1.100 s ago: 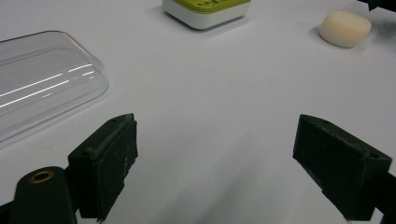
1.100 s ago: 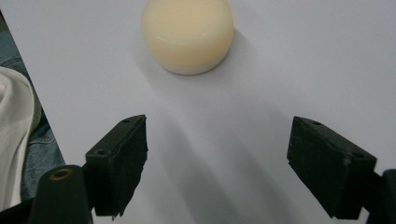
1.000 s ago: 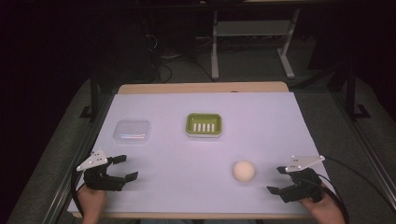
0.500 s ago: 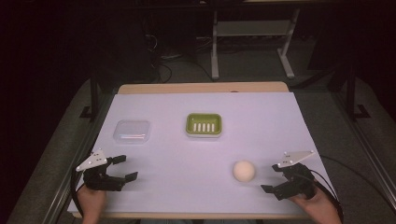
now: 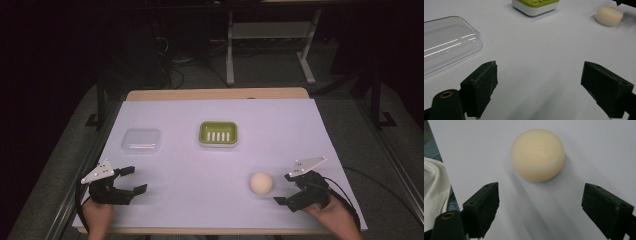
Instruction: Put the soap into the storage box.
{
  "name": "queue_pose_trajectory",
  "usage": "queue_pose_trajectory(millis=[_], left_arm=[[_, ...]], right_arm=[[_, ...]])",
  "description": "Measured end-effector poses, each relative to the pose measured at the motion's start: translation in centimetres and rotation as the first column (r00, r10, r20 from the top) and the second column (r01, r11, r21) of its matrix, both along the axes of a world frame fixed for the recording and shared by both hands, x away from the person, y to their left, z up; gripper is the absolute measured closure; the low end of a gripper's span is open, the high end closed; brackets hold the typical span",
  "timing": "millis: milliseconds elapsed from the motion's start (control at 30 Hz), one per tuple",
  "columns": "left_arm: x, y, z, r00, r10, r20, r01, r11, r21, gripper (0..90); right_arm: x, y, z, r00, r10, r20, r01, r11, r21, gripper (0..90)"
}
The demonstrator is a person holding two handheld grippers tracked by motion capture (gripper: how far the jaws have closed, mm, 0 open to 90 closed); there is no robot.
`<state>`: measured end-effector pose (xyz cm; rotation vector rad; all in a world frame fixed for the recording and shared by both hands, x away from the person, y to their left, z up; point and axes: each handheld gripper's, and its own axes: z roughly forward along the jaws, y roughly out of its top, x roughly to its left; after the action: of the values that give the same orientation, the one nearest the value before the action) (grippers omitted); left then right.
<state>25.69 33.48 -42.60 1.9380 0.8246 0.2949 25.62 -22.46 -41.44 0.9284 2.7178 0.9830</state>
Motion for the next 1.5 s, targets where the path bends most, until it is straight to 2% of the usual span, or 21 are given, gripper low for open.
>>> queue_pose_trajectory(millis=[167,267,433,867,1033,1200,1233,1500], left_arm=[[0.0,0.0,0.0,1.0,-0.003,0.002,0.003,1.0,0.005,13.3],[0.0,0.2,0.1,1.0,0.0,0.004,0.0,1.0,0.001,13.3],[0.0,0.3,0.0,1.0,0.007,0.003,-0.007,1.0,-0.005,13.3],[0.0,0.3,0.1,1.0,0.008,0.003,-0.008,1.0,-0.004,13.2],[0.0,0.3,0.0,1.0,0.007,0.005,-0.007,0.9999,-0.007,13.3],[0.0,0.3,0.1,1.0,0.007,0.004,-0.007,1.0,-0.007,13.3],[0.0,0.2,0.1,1.0,0.007,0.003,-0.007,1.0,-0.006,13.2],[0.0,0.3,0.1,1.0,0.002,0.005,-0.002,1.0,-0.002,13.3]], right_arm=[[0.3,0.5,0.5,0.9997,0.02,0.016,-0.02,0.9998,0.01,13.8],[1.0,1.7,0.6,0.9987,0.05,0.011,-0.05,0.9987,-0.003,13.8],[1.8,3.0,0.4,0.9974,0.072,-0.004,-0.072,0.9972,-0.024,13.8],[3.1,4.0,0.1,0.9944,0.104,-0.023,-0.105,0.9934,-0.047,13.8],[3.7,4.9,-0.5,0.9923,0.121,-0.024,-0.123,0.9891,-0.081,13.8],[3.8,5.4,-0.8,0.9916,0.126,-0.03,-0.128,0.9873,-0.094,14.0],[3.9,5.7,-1.0,0.9904,0.137,-0.019,-0.138,0.9851,-0.102,14.2],[4.0,6.2,-1.6,0.9905,0.135,-0.025,-0.137,0.9798,-0.145,16.7]])
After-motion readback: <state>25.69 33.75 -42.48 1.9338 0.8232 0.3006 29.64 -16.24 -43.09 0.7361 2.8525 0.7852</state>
